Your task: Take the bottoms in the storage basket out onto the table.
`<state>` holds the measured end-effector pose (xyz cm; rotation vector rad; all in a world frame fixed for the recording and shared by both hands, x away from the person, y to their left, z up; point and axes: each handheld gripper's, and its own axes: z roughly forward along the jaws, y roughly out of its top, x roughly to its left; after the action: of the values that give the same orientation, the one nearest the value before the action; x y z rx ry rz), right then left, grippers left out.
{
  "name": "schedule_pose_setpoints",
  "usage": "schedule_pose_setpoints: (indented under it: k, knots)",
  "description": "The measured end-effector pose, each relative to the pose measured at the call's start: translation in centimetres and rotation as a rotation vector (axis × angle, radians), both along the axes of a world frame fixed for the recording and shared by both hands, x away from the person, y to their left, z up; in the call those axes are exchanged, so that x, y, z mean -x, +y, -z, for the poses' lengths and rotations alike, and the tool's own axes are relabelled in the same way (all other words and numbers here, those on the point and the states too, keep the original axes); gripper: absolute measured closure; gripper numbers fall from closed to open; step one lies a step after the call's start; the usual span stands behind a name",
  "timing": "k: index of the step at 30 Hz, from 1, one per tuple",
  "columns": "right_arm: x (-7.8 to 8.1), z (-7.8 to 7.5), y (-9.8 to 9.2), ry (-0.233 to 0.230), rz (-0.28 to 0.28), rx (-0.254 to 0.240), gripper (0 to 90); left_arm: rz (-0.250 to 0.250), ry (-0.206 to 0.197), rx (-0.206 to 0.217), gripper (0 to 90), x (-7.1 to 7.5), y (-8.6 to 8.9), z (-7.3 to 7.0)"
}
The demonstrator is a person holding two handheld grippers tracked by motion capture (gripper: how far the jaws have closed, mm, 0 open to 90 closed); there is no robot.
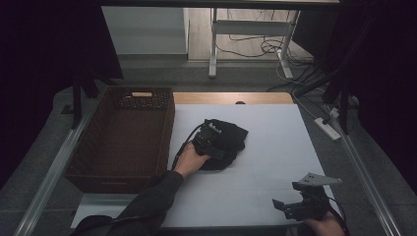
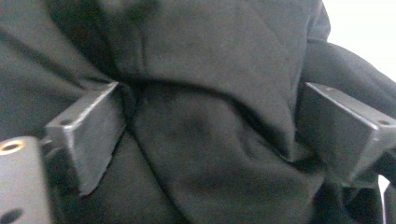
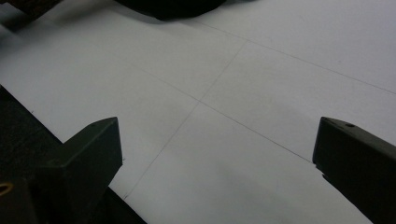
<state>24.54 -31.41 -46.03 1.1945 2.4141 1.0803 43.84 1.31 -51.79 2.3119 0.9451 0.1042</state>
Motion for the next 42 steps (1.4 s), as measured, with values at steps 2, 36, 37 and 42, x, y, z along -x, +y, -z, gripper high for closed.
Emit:
schedule_pose_setpoints:
  k: [2,36,37,42]
  knots:
    - [0.0,0.0,0.0,0.001,0.000,0.000,1.9,0.005,-0.002,0.008,5.8,0.1,-0.1,-0.3]
    - [0.0,0.0,0.1,0.002,-0.001,0.003,1.9,0.123,-0.128,0.144,0.0,2.2,0.1,-6.2]
    - [0.0,0.0,0.1,0.001,-0.001,0.004,1.9,0.132,-0.127,0.162,0.0,2.3,0.2,-6.6]
    - [0.0,0.0,0.1,0.003,0.000,0.005,1.9,0.147,-0.138,0.170,0.0,2.5,0.4,-7.4]
